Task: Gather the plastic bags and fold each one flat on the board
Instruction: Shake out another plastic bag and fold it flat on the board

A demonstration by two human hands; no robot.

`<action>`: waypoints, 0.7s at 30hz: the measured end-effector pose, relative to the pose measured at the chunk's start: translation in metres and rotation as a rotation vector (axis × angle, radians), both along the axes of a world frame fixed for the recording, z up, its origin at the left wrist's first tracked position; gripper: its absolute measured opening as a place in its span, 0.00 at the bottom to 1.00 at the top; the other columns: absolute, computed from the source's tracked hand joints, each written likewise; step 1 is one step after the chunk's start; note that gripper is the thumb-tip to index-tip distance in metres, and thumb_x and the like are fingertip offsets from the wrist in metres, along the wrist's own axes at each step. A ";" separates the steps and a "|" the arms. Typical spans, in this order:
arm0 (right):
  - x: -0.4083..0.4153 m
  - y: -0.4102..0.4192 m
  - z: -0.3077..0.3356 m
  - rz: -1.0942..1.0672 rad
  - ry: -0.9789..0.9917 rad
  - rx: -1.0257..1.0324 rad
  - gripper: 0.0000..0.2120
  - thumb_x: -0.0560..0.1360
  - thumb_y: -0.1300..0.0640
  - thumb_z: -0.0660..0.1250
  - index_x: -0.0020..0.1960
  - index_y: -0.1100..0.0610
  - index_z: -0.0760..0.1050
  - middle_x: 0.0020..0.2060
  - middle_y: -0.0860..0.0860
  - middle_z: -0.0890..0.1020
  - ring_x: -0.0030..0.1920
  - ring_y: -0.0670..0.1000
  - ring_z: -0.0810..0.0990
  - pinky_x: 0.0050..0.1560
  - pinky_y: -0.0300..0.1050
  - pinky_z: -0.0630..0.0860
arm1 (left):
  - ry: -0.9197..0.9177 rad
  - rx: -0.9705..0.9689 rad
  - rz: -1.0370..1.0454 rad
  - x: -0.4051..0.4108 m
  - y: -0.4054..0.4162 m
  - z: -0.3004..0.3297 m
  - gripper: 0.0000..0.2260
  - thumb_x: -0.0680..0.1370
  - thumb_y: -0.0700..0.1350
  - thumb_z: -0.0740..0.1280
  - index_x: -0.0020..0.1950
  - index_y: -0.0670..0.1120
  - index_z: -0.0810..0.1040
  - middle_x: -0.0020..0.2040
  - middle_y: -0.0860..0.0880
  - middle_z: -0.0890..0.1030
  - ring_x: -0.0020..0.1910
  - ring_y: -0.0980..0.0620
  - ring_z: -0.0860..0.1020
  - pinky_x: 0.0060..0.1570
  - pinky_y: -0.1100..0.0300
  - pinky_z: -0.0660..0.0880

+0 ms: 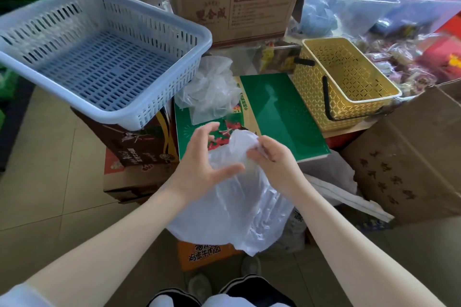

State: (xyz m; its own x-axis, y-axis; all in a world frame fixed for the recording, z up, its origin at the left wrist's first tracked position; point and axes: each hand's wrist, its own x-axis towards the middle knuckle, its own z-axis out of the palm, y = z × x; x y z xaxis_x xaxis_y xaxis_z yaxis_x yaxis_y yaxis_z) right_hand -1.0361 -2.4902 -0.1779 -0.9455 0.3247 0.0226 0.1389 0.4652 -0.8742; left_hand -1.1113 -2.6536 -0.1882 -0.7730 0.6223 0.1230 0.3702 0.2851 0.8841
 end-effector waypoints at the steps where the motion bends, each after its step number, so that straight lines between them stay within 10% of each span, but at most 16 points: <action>1: 0.001 0.000 0.000 -0.033 0.002 -0.083 0.17 0.76 0.64 0.64 0.33 0.56 0.61 0.29 0.47 0.62 0.28 0.42 0.61 0.30 0.35 0.58 | -0.112 -0.084 -0.018 0.002 -0.002 -0.003 0.45 0.60 0.66 0.70 0.71 0.52 0.56 0.63 0.57 0.65 0.62 0.62 0.64 0.58 0.69 0.61; 3: 0.001 0.001 -0.003 -0.067 0.012 -0.216 0.14 0.78 0.64 0.61 0.35 0.57 0.62 0.29 0.49 0.62 0.27 0.41 0.60 0.29 0.34 0.59 | -0.196 -0.254 -0.069 0.009 -0.003 -0.009 0.49 0.60 0.63 0.75 0.73 0.51 0.53 0.61 0.57 0.68 0.62 0.61 0.66 0.56 0.66 0.62; 7: 0.005 0.009 -0.001 -0.135 0.013 -0.256 0.09 0.78 0.65 0.59 0.40 0.58 0.70 0.32 0.50 0.68 0.31 0.43 0.66 0.33 0.35 0.63 | -0.026 -0.216 -0.028 0.014 -0.005 -0.026 0.19 0.74 0.57 0.67 0.51 0.41 0.77 0.41 0.48 0.78 0.39 0.53 0.74 0.39 0.58 0.67; 11: 0.015 0.030 -0.001 -0.129 -0.102 -0.232 0.05 0.72 0.67 0.63 0.45 0.58 0.75 0.37 0.55 0.78 0.38 0.53 0.75 0.42 0.46 0.72 | 0.044 -0.184 -0.017 0.001 -0.013 -0.027 0.04 0.77 0.43 0.65 0.43 0.44 0.77 0.33 0.51 0.77 0.32 0.52 0.73 0.33 0.56 0.69; 17: 0.008 0.021 0.014 -0.030 -0.146 -0.110 0.14 0.73 0.52 0.68 0.34 0.55 0.68 0.27 0.47 0.66 0.30 0.47 0.64 0.35 0.42 0.60 | 0.259 -0.266 -0.058 -0.009 -0.013 -0.027 0.03 0.76 0.39 0.64 0.44 0.43 0.77 0.34 0.55 0.74 0.35 0.51 0.74 0.34 0.52 0.73; 21: 0.005 0.028 0.014 -0.146 -0.091 -0.347 0.13 0.73 0.58 0.70 0.33 0.57 0.70 0.30 0.56 0.69 0.32 0.52 0.66 0.36 0.46 0.63 | 0.247 -0.228 -0.124 -0.013 -0.023 -0.027 0.20 0.75 0.60 0.56 0.45 0.45 0.77 0.34 0.54 0.76 0.33 0.53 0.74 0.31 0.53 0.70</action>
State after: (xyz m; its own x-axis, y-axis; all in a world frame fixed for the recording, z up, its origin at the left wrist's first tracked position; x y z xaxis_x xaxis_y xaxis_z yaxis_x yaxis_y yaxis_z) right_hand -1.0312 -2.4618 -0.1637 -0.8818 0.4298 -0.1943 0.2661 0.1132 -0.9573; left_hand -1.1245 -2.6767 -0.2153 -0.6544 0.7424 0.1435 0.6088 0.4047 0.6824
